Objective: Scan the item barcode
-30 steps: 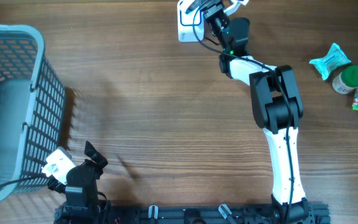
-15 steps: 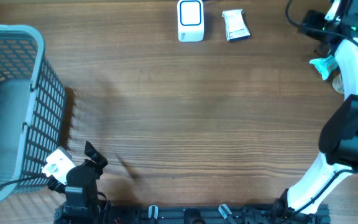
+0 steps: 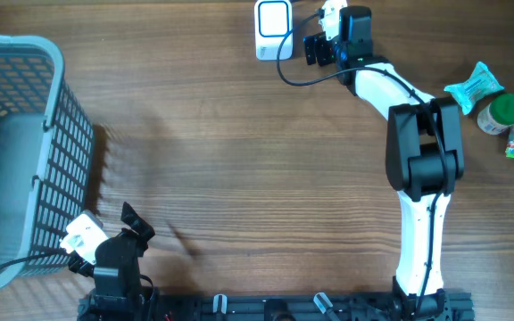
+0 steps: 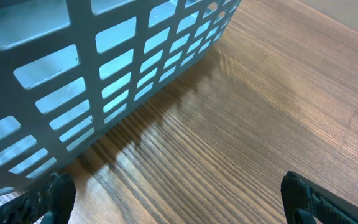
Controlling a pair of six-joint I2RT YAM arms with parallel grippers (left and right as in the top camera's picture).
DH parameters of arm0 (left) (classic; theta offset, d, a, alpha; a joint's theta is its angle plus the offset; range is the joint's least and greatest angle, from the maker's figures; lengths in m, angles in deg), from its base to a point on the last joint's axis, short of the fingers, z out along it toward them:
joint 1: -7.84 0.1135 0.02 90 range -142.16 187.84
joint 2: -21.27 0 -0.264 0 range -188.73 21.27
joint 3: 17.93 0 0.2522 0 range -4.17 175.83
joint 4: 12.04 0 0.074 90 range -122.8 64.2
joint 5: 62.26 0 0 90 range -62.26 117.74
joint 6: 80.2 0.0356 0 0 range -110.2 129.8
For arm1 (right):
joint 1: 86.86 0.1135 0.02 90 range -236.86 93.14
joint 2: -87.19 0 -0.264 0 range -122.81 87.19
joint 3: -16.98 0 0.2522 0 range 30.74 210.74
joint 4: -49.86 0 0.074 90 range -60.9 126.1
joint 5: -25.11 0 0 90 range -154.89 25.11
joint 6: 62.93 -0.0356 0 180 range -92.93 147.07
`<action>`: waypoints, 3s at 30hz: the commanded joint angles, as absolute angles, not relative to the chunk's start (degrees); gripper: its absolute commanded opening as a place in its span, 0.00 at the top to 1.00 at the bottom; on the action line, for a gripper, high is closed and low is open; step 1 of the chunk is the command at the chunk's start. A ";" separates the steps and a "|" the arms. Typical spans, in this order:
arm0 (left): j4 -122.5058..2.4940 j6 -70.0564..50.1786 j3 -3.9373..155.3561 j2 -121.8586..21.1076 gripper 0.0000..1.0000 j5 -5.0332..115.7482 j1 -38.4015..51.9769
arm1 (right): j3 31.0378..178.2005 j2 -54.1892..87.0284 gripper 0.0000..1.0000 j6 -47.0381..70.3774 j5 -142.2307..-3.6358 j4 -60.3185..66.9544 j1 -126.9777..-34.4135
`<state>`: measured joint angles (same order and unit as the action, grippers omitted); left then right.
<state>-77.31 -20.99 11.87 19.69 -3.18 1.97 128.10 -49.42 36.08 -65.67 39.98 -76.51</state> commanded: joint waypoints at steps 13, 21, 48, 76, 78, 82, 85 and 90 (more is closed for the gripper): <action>-77.35 -21.10 11.87 19.93 0.00 -3.13 2.27 | 128.80 -53.80 0.00 29.96 -64.92 36.05 -80.01; -77.35 -21.10 11.87 19.93 0.00 -3.13 2.27 | 128.65 -43.48 0.00 32.00 -65.56 37.21 -79.81; -77.35 -21.10 11.87 19.93 0.00 -3.13 2.27 | 128.69 -56.05 0.62 22.58 -63.61 32.40 -82.43; -77.35 -21.10 11.87 19.93 0.00 -3.13 2.27 | 128.78 -28.73 0.00 27.34 -63.33 4.27 -115.00; -77.35 -21.10 11.87 19.93 0.00 -3.13 2.27 | 128.78 -23.13 0.00 24.13 -71.35 4.27 -114.89; -77.35 -21.10 11.87 19.93 0.00 -3.13 2.27 | 128.78 -8.66 0.00 16.48 -92.81 2.70 -114.76; -77.35 -21.10 11.87 19.93 0.00 -3.13 2.27 | 128.78 1.11 0.00 16.63 -100.94 -1.39 -113.32; -77.35 -21.12 11.87 19.93 0.00 -3.13 2.27 | 128.78 21.70 0.00 16.57 -107.94 -8.45 -112.31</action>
